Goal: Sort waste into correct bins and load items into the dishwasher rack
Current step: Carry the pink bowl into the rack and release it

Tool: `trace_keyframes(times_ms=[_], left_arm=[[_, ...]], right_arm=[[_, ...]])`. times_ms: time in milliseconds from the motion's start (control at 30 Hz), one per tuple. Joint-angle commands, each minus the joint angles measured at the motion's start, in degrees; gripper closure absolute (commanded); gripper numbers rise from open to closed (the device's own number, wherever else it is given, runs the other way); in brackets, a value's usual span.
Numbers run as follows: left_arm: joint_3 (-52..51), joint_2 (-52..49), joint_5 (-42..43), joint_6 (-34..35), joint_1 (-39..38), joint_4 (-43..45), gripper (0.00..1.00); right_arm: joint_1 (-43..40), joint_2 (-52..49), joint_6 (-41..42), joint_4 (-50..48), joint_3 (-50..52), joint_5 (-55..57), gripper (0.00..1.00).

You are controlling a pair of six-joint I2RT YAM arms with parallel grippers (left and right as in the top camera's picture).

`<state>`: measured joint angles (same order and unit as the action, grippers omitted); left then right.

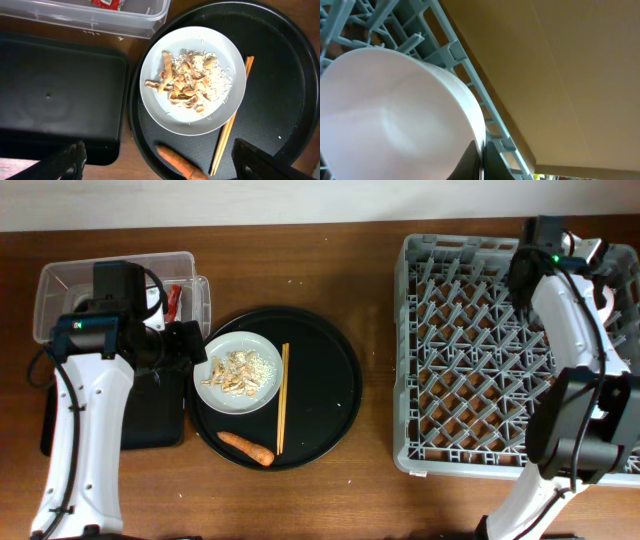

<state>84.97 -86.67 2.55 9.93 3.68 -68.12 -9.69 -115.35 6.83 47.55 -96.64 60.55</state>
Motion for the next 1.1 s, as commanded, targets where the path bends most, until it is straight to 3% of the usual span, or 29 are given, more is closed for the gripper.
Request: trace_keyframes(times_ms=[0,300,367,400,600,667,700,800,967,1067], left_arm=[[0.1,0.6,1.1,0.7,0.2,0.2,0.08],[0.1,0.6,1.1,0.7,0.2,0.2,0.07],[0.1,0.6,1.1,0.7,0.2,0.2,0.07],[0.1,0.6,1.1,0.7,0.2,0.2,0.07],[0.1,0.6,1.1,0.7,0.2,0.1,0.07],[0.1,0.6,1.1,0.7,0.2,0.2,0.02],[0.1,0.6,1.1,0.7,0.2,0.2,0.01],[0.1,0.5,1.1,0.7,0.2,0.2,0.01],[0.1,0.5,1.1,0.7,0.2,0.2,0.01],[0.1,0.5,1.1,0.7,0.2,0.1,0.01]], right_arm=[[3.1,-0.6,3.1,1.3,-0.3,-5.1,0.96],[7.5,-0.5,3.1,8.2,-0.3,-17.2,0.95],[8.6,-0.5,3.1,11.7,-0.3,-22.1,0.73],[9.0,-0.5,3.1,12.9,-0.3,-24.1,0.69],[9.3,5.0,3.1,14.7,-0.5,-36.0,0.66],[9.3,8.6,3.0,14.6,-0.5,-42.5,0.53],[9.3,10.3,1.4,14.5,-0.5,-48.2,0.44],[10.2,13.4,-2.6,14.3,-0.5,-70.1,0.42],[22.2,12.7,-2.5,15.7,-0.4,-75.4,0.42],[33.8,9.7,2.7,15.7,-0.4,-75.3,0.41]])
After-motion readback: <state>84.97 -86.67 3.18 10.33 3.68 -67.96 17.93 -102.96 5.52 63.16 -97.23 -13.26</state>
